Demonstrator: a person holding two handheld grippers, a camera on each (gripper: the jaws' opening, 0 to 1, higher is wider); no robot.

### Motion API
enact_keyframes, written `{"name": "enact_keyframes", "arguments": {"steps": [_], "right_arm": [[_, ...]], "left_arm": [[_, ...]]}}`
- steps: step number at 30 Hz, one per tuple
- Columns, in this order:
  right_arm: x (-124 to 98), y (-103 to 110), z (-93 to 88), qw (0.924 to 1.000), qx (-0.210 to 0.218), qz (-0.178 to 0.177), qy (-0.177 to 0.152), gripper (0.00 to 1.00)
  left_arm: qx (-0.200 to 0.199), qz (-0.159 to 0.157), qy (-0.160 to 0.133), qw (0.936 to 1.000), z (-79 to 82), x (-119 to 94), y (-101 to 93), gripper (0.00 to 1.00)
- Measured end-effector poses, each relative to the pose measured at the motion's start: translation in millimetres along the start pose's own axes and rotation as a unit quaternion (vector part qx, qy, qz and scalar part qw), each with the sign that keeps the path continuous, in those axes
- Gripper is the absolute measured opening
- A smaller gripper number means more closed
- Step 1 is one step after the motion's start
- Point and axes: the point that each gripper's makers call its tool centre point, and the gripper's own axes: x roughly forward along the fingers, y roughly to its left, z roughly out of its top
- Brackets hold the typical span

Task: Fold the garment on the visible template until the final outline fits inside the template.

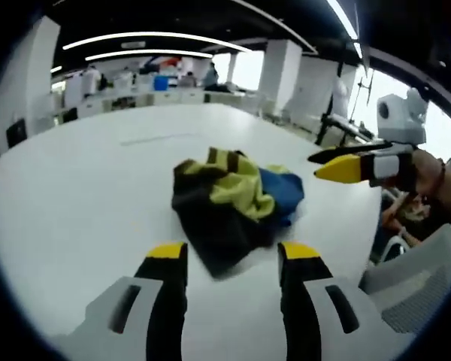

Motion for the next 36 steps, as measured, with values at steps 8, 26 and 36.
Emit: {"name": "enact_keyframes", "arguments": {"steps": [8, 26, 36], "right_arm": [[28.5, 1.6, -12.0, 0.9995, -0.003, 0.011, 0.03, 0.38], [54.9, -17.4, -31.5, 0.9938, 0.005, -0.063, 0.092, 0.15], [62.1, -15.5, -37.3, 0.9887, -0.02, -0.093, 0.116, 0.05]], "left_arm": [[-0.012, -0.013, 0.022, 0.9996, -12.6, 16.0, -2.3, 0.33], [-0.08, -0.02, 0.023, 0.9963, -19.8, 41.4, -10.5, 0.17], [-0.092, -0.018, 0.034, 0.995, -25.5, 46.1, -6.8, 0.07]]}}
